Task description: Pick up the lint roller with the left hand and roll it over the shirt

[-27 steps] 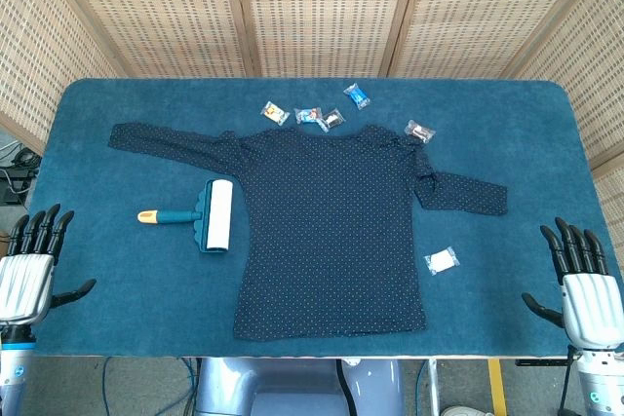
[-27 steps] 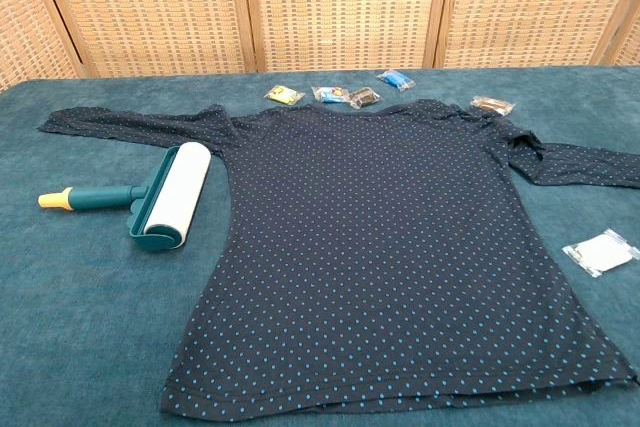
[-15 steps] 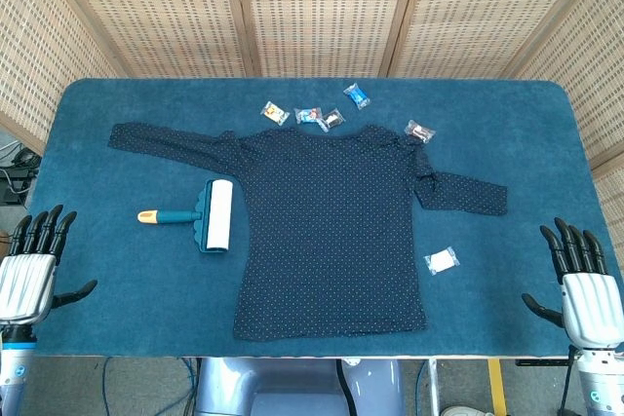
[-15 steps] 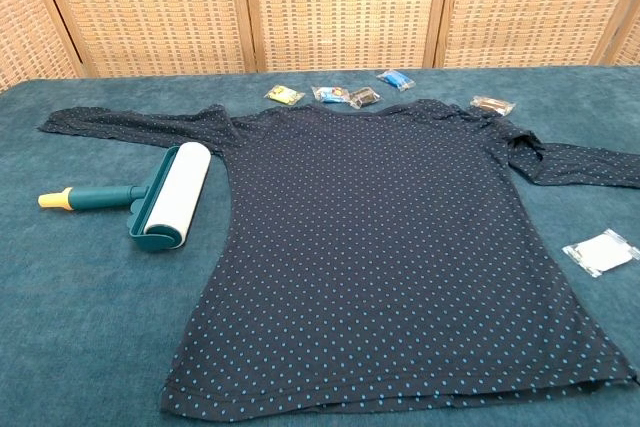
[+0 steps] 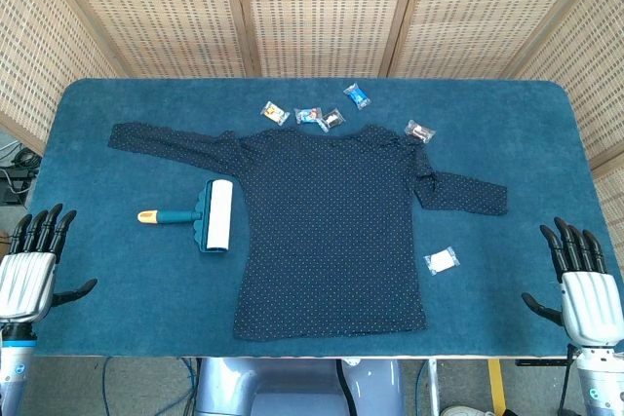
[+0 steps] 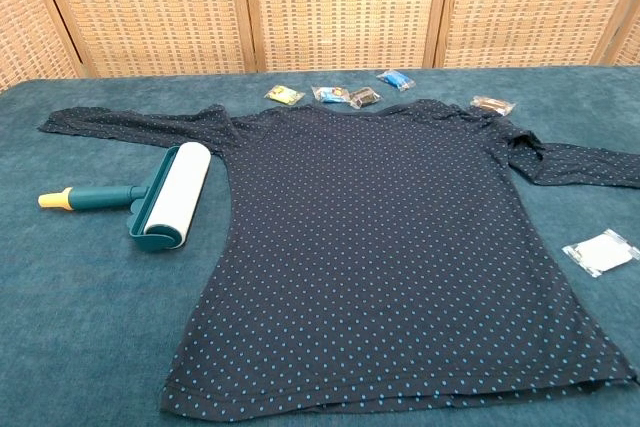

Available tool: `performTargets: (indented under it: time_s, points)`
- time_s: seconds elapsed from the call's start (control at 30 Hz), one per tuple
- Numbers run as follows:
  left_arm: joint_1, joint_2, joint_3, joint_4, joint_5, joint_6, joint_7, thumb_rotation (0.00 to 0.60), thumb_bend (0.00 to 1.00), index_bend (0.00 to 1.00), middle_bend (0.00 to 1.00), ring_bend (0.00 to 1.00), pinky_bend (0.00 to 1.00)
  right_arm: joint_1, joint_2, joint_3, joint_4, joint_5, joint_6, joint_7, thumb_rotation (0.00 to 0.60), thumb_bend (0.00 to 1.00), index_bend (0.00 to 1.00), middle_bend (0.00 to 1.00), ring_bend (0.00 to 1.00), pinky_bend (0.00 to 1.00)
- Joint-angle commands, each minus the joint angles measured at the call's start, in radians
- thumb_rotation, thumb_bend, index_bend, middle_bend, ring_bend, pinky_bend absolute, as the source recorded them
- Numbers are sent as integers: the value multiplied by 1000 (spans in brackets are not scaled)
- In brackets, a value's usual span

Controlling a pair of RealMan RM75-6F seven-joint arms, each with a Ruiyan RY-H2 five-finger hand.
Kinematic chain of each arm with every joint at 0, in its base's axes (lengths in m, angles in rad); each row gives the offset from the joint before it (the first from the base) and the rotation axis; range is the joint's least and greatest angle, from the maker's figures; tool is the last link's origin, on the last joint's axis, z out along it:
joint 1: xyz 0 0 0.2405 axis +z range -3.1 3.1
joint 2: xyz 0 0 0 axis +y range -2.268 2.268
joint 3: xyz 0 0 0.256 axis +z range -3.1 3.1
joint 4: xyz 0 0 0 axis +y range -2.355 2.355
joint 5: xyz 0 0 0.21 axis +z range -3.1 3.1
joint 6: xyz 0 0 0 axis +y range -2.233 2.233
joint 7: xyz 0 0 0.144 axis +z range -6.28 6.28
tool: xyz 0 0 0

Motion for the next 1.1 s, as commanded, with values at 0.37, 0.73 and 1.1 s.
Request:
performTargets:
  time_s: [0.37, 0.73, 1.1]
  points:
    - [-55, 2, -27, 3, -35, -77, 27, 600, 128, 0, 0, 0, 7, 0, 3, 4, 4, 12, -5, 19, 600, 108, 28, 0, 0, 0]
    - [-169, 3, -81, 17, -100, -221, 56, 600, 158, 361, 372, 358, 475, 3, 1, 11, 16, 26, -14, 34, 600, 108, 30, 0, 0, 0]
    - [-340, -8, -155, 72, -334, -473, 103, 600, 268, 683, 681, 576, 604, 4, -4, 23, 35, 34, -5, 63, 600, 108, 47, 0, 0, 0]
